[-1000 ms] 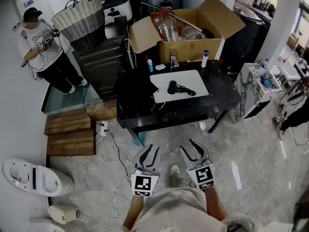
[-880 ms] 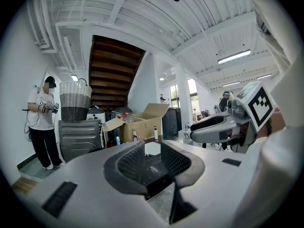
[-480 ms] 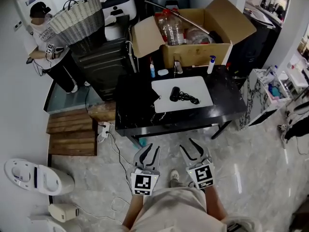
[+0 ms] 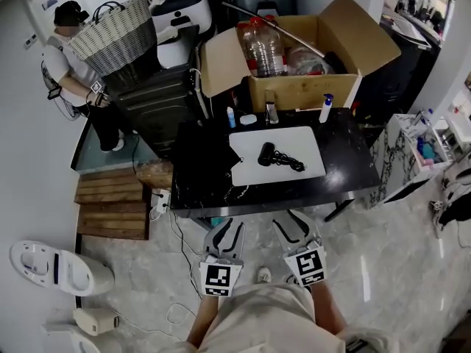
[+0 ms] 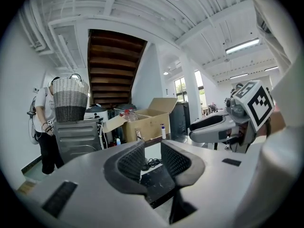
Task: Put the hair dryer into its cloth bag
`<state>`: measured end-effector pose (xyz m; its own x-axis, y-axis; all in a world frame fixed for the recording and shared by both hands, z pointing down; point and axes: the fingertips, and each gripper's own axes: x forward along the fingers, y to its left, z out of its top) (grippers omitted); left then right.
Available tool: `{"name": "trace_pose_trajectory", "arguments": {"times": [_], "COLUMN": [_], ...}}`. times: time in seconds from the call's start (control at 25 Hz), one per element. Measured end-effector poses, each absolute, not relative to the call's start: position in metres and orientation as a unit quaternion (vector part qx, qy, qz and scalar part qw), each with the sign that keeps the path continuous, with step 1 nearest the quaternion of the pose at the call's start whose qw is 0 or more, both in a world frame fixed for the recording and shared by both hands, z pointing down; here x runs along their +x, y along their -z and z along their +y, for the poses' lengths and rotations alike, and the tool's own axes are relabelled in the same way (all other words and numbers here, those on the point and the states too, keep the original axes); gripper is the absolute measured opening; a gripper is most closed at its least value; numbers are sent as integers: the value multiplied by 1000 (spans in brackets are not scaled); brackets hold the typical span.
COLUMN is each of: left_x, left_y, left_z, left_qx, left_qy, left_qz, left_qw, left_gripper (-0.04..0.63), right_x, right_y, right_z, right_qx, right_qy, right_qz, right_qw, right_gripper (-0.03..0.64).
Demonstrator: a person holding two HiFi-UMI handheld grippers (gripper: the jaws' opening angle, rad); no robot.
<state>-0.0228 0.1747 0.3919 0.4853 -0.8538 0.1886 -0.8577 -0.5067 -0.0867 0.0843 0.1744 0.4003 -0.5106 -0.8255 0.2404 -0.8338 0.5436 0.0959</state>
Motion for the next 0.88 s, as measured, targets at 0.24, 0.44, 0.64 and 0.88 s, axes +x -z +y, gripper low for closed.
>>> {"name": "trace_pose_trajectory", "arguments": {"times": [0.24,0.44,0.64,0.88], "left_x": [-4,4,10,10], "left_y": [-391,-398,-399,-403], "left_z": [153,139,125,104], "left_qx": [856,855,858,862], "left_qy": [-113,-121,-120,-118], "left_qz": [-504,-504,-500,-493], "left_qw": [9,13,15,16], "left_gripper": [106,106,106,106], "right_x": [101,111,114,114], "right_y": [-401,-406,-414,-414], "right_z": [146,132,120,101], "right_qx": [463,468,464,468], "right_qy": [-7,-27,-22,-11], "right_qz": [-877,-875,-876,-873], "right_qw": [125,120,131,138], "right_gripper": [181,181,181,181]}}
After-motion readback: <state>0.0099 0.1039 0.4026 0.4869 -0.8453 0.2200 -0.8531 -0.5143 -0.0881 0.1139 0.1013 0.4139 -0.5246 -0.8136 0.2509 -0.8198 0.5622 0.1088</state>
